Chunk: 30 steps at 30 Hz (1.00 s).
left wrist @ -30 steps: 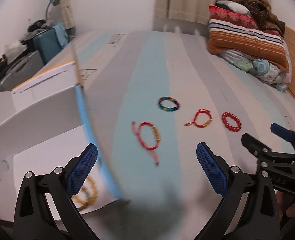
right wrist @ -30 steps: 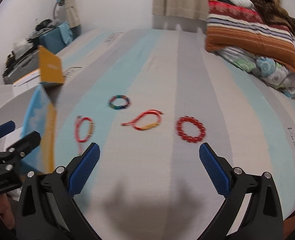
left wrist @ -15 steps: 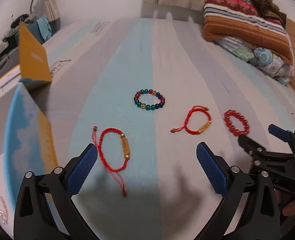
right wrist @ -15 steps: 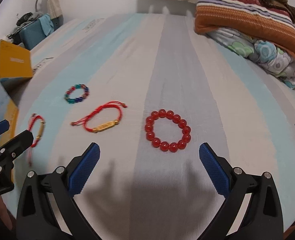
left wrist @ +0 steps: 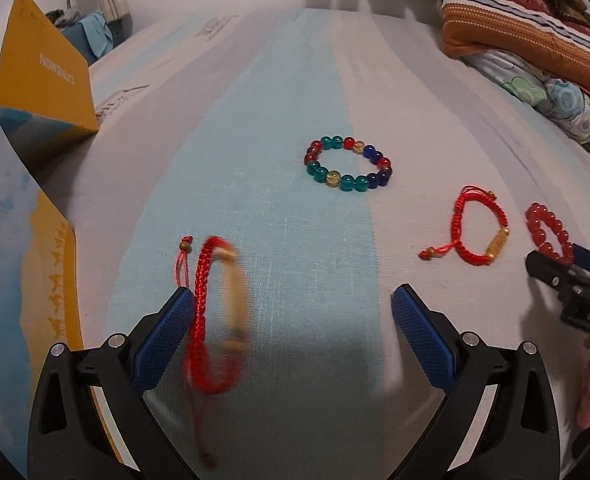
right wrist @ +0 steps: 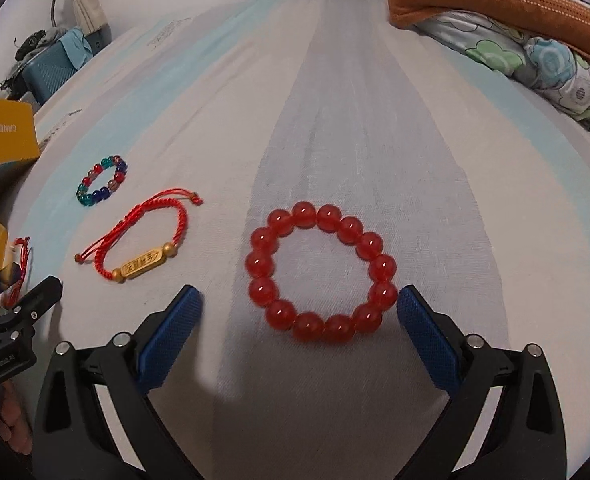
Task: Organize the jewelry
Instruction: 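Grasp the red cord bracelet with the left tool while the right tool grasps the red bead bracelet, then carry both held red bracelets over the white cardboard box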
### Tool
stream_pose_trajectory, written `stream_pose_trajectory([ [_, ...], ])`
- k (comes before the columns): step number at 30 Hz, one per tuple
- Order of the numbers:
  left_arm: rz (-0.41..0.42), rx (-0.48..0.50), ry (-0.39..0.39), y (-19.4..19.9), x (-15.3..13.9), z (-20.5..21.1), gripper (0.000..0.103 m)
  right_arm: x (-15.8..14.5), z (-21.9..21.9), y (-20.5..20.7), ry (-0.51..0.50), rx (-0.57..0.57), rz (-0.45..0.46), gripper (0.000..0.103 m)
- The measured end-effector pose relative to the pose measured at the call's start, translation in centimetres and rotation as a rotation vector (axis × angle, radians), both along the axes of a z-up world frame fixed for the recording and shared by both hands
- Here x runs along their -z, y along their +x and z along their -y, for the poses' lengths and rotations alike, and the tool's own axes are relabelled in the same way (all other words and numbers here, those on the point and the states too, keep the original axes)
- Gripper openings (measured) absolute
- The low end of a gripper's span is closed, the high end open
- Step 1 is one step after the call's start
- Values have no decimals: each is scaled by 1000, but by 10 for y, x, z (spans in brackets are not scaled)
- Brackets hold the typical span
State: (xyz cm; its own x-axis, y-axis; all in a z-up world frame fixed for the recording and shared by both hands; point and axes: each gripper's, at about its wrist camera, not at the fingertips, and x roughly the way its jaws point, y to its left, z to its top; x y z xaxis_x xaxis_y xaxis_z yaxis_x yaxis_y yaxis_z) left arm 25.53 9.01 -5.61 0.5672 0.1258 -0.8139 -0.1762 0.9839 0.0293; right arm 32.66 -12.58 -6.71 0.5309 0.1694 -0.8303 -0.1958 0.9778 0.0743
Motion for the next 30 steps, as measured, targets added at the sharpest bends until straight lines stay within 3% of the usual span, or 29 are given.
stream_pose_trajectory([
  [2,6,1,5,-1,1,0,95,1,4,0,11,7,9,79],
  [7,12,-12,4,-4,-1,2,70,-1,9,1,10,-3,22,57],
  [11,0,2,1,-6,-3,4,39,-2,11,0,20,-9,27,40],
  [13,-11,8,6,-7,-4,7,24,-2,13,0,28,-13,29,37],
  [15,-19,11,8,-8,-5,8,4,-3,15,0,40,-8,28,27],
  [17,-18,13,-8,-11,-6,7,4,-5,17,-1,58,-3,24,13],
  [30,-27,31,-60,-18,-19,12,4,-18,23,-7,93,8,34,13],
])
